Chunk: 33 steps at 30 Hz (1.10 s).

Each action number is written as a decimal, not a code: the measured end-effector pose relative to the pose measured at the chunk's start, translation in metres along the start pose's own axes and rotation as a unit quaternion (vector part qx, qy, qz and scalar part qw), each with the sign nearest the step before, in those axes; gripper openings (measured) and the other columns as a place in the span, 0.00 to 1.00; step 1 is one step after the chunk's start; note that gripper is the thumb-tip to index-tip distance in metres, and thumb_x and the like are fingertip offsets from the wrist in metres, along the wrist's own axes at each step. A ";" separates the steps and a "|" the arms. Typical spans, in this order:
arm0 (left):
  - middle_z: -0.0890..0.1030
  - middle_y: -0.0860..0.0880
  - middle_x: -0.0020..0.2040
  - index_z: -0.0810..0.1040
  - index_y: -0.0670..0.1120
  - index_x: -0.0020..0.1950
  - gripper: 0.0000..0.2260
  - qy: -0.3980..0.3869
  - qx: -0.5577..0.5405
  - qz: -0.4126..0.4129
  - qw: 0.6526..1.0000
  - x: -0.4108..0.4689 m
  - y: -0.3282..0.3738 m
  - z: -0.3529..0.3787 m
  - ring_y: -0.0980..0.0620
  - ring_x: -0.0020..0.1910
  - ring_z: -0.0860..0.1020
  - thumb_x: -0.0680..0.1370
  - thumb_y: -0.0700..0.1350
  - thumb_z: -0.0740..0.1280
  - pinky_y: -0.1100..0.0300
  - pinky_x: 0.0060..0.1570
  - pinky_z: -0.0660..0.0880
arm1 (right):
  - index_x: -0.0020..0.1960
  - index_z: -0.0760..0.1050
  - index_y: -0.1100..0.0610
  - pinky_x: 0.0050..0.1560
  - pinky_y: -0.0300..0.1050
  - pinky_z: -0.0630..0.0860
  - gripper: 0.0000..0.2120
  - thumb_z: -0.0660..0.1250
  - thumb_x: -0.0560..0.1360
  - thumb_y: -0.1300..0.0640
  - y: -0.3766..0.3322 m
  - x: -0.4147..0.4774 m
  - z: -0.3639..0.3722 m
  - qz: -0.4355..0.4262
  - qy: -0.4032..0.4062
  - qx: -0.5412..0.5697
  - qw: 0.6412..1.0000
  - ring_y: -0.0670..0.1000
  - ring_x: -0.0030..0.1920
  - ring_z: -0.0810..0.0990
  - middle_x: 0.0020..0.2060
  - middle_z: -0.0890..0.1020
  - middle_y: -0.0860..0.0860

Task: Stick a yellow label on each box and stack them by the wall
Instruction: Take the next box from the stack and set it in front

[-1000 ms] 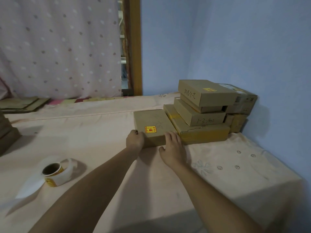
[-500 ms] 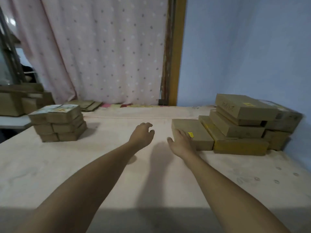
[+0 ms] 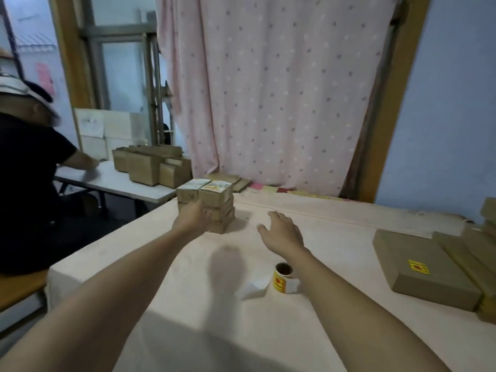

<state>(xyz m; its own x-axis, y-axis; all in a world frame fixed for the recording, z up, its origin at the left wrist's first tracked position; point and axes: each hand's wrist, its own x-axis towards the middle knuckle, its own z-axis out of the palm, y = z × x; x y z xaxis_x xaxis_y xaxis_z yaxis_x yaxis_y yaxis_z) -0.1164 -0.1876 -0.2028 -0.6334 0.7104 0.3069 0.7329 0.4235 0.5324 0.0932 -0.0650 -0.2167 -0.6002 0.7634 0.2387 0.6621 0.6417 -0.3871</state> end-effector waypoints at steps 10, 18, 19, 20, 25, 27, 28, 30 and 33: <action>0.79 0.45 0.60 0.75 0.44 0.64 0.15 0.030 -0.170 -0.100 0.980 0.059 -0.036 0.011 0.43 0.58 0.76 0.79 0.47 0.60 0.49 0.56 0.76 | 0.74 0.64 0.55 0.65 0.51 0.69 0.27 0.59 0.81 0.42 -0.067 0.067 0.048 0.026 -0.052 0.137 0.989 0.58 0.72 0.69 0.73 0.71 0.54; 0.78 0.42 0.63 0.73 0.41 0.65 0.15 0.106 -0.224 -0.121 0.961 0.103 -0.033 0.040 0.41 0.64 0.74 0.79 0.42 0.61 0.47 0.60 0.74 | 0.78 0.59 0.51 0.68 0.50 0.71 0.32 0.64 0.78 0.43 -0.092 0.121 0.082 0.091 -0.076 0.283 0.952 0.56 0.70 0.72 0.73 0.72 0.51; 0.77 0.43 0.65 0.73 0.41 0.68 0.17 0.114 -0.226 -0.118 0.960 0.105 -0.032 0.042 0.42 0.66 0.74 0.79 0.41 0.61 0.47 0.63 0.73 | 0.79 0.59 0.50 0.67 0.50 0.71 0.32 0.64 0.78 0.43 -0.095 0.125 0.086 0.094 -0.075 0.298 0.947 0.56 0.69 0.73 0.72 0.73 0.50; 0.76 0.43 0.67 0.72 0.41 0.69 0.18 0.117 -0.230 -0.113 0.959 0.107 -0.033 0.046 0.43 0.67 0.73 0.79 0.41 0.61 0.48 0.64 0.72 | 0.79 0.58 0.50 0.66 0.49 0.72 0.32 0.65 0.78 0.44 -0.097 0.129 0.090 0.097 -0.071 0.310 0.943 0.56 0.69 0.73 0.72 0.73 0.50; 0.78 0.45 0.63 0.73 0.44 0.68 0.19 0.114 -0.221 -0.110 0.962 0.115 -0.033 0.060 0.44 0.64 0.75 0.77 0.41 0.61 0.49 0.62 0.72 | 0.80 0.56 0.46 0.54 0.43 0.68 0.34 0.65 0.77 0.46 -0.100 0.138 0.099 0.095 -0.065 0.342 0.932 0.55 0.67 0.75 0.69 0.75 0.47; 0.77 0.46 0.65 0.72 0.44 0.70 0.20 0.120 -0.232 -0.113 0.959 0.114 -0.031 0.064 0.45 0.65 0.74 0.78 0.41 0.61 0.51 0.63 0.71 | 0.81 0.51 0.40 0.55 0.44 0.68 0.38 0.65 0.75 0.45 -0.100 0.139 0.099 0.084 -0.070 0.354 0.929 0.54 0.67 0.75 0.70 0.75 0.46; 0.76 0.46 0.66 0.71 0.44 0.71 0.20 0.121 -0.239 -0.112 0.957 0.114 -0.031 0.066 0.45 0.66 0.74 0.78 0.41 0.61 0.51 0.64 0.70 | 0.80 0.49 0.36 0.57 0.45 0.70 0.40 0.64 0.74 0.44 -0.100 0.139 0.101 0.078 -0.073 0.357 0.928 0.53 0.67 0.76 0.71 0.74 0.46; 0.74 0.45 0.69 0.70 0.43 0.72 0.21 0.124 -0.246 -0.107 0.955 0.113 -0.029 0.070 0.45 0.69 0.72 0.78 0.41 0.61 0.49 0.67 0.69 | 0.80 0.48 0.34 0.63 0.48 0.73 0.41 0.64 0.72 0.42 -0.098 0.143 0.106 0.075 -0.077 0.370 0.923 0.51 0.67 0.76 0.72 0.74 0.45; 0.71 0.44 0.71 0.68 0.43 0.75 0.23 0.127 -0.267 -0.098 0.950 0.109 -0.022 0.073 0.46 0.71 0.69 0.80 0.43 0.62 0.50 0.71 0.65 | 0.79 0.54 0.37 0.65 0.49 0.74 0.38 0.65 0.73 0.44 -0.095 0.142 0.106 0.085 -0.060 0.402 0.910 0.50 0.65 0.77 0.69 0.76 0.43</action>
<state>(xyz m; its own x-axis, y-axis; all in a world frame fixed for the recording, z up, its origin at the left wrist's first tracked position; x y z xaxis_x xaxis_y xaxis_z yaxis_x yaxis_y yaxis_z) -0.1831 -0.0779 -0.2386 -0.8338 0.4606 0.3045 0.4071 0.1403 0.9025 -0.1026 -0.0253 -0.2402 -0.5966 0.8018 0.0345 0.2372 0.2173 -0.9469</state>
